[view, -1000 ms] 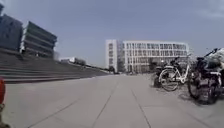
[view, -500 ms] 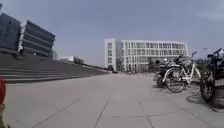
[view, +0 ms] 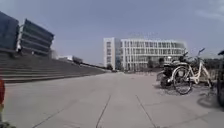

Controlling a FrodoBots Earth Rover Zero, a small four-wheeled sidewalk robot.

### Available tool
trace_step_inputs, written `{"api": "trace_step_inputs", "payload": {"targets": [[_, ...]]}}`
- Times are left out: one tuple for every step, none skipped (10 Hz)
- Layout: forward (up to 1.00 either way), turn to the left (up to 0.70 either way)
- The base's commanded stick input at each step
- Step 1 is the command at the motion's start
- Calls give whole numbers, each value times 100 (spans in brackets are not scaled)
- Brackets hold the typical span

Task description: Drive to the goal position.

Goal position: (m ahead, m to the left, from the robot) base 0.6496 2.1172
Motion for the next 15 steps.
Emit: {"api": "trace_step_inputs", "payload": {"targets": [[70, -1], [70, -1], [70, -1], [70, -1], [70, -1], [70, -1], [70, -1], [70, -1], [70, -1], [70, -1], [70, -1], [70, -1], [70, -1], [70, -1], [70, -1]]}}
